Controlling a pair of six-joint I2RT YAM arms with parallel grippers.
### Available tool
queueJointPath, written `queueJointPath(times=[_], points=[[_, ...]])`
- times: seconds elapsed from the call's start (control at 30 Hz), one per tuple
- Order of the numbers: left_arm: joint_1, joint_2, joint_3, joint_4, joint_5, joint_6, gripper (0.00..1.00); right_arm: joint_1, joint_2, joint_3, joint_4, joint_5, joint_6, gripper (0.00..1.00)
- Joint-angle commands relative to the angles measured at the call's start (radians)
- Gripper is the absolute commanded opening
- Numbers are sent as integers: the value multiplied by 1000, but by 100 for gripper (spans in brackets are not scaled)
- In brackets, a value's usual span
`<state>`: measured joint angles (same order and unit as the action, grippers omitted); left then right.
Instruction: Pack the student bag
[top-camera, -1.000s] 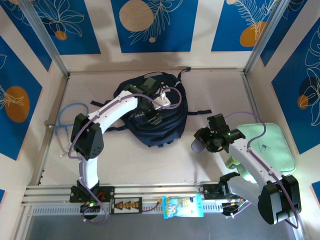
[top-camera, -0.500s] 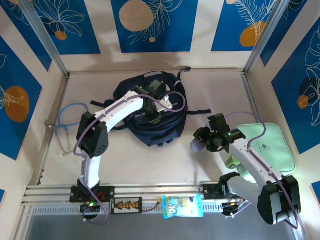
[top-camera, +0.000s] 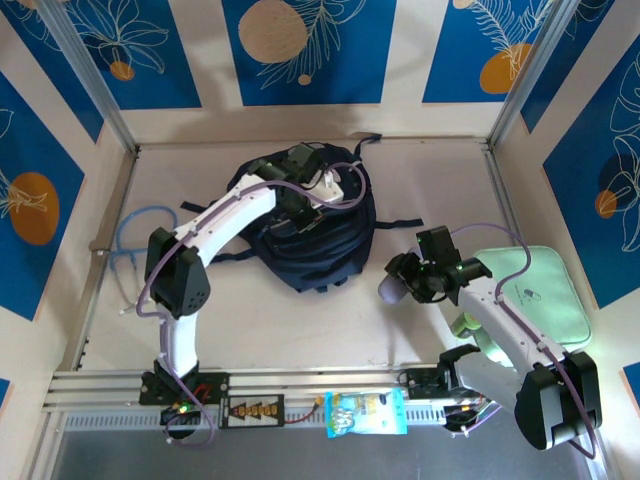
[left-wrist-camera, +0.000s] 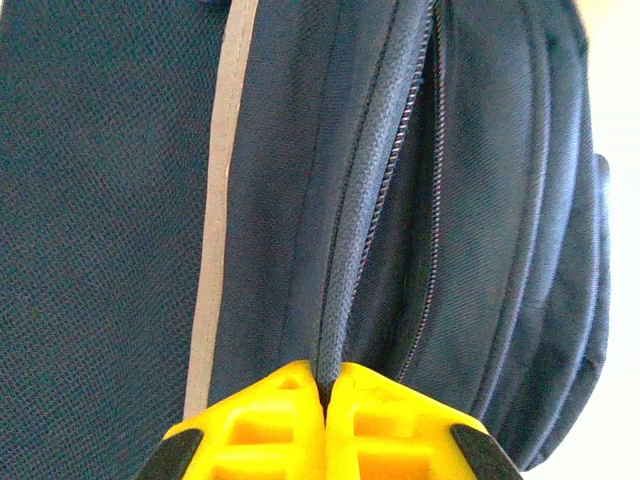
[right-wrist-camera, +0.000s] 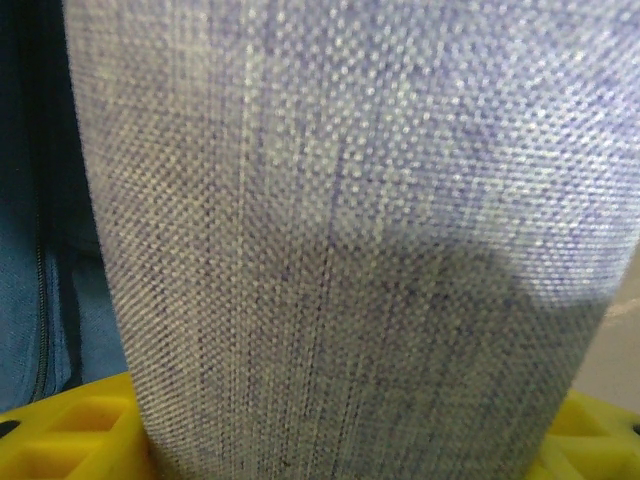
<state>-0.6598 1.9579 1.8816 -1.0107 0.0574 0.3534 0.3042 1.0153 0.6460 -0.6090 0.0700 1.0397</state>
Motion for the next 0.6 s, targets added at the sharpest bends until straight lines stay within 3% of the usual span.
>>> queueJointPath(times=[0.0,0.3,0.57], points=[[8,-62,58,30,128,-62,0,-14,-24,34,41,-62,-28,59],[5,-154,56,211,254,-221,0,-31,-36,108,170,-189,-35,59],[7,-132,94,308,288,-338,0,8,141,282,269,-241,5,60]])
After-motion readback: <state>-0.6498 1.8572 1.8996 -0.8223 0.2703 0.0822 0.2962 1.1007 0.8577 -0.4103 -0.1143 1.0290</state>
